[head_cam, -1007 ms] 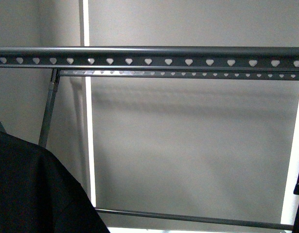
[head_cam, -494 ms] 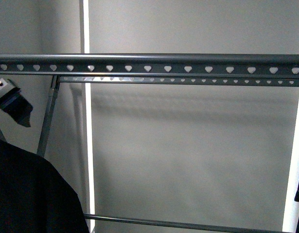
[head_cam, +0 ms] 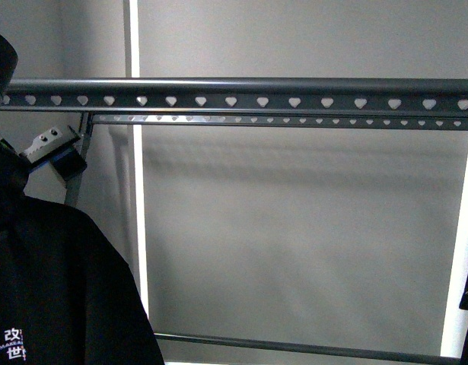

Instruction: Hang clothes on hanger

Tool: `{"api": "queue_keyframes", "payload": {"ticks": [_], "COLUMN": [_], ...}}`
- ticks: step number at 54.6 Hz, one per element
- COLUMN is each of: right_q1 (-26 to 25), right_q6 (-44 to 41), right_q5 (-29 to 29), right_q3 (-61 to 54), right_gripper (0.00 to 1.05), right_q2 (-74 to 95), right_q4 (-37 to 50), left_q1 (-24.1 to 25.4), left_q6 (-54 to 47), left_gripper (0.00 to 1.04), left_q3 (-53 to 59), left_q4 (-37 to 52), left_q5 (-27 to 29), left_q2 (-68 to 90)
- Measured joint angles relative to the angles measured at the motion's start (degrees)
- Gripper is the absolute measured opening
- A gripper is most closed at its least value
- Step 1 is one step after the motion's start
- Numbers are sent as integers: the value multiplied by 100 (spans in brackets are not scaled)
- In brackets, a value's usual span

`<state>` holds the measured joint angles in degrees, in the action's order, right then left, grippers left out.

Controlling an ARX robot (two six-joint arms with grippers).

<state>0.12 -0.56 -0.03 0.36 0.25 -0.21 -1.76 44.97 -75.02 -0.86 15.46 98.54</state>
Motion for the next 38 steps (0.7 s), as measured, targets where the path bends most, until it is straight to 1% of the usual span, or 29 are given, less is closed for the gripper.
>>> {"api": "queue_keyframes", "payload": {"ticks": [6,8,14,15,18,19,23,24,27,32,35,38], "right_q1": [0,0,0,0,0,0,0,0,0,0,0,0], "right_q6": [2,0,0,0,0,0,0,0,0,0,2,0], "right_q5": [0,-2,-2,0,-2,0,0,-2,-2,-2,0,-2], "right_q3": [0,0,0,0,0,0,0,0,0,0,0,0], "right_gripper": [97,97,97,97,97,97,97,97,97,97,97,97], "right_q2": [0,0,0,0,0,0,0,0,0,0,0,0], "right_q4": [0,0,0,0,0,0,0,0,0,0,0,0], "left_q1": [11,13,37,42,59,79,144,168,188,195,142,68], "left_q6": [-7,-28,-157,-199,-275,-317,-389,-411,-592,-1270,-1851,-2645], "left_gripper": [68,59,37,32,22,17,6,4,4,4,4,4], "left_q3": [-50,-15,243,345,581,708,1078,1226,1473,1987,2306,2573], "left_q4": [-234,-264,-328,-332,-330,-330,-376,-393,-452,-761,-1139,-1613], "left_q5": [-11,-55,-232,-295,-426,-555,-925,-1091,-1351,-2153,-2911,-3716], "left_q2": [116,120,-11,-79,-254,-352,-684,-828,-1086,-1812,-2356,-2914]}}
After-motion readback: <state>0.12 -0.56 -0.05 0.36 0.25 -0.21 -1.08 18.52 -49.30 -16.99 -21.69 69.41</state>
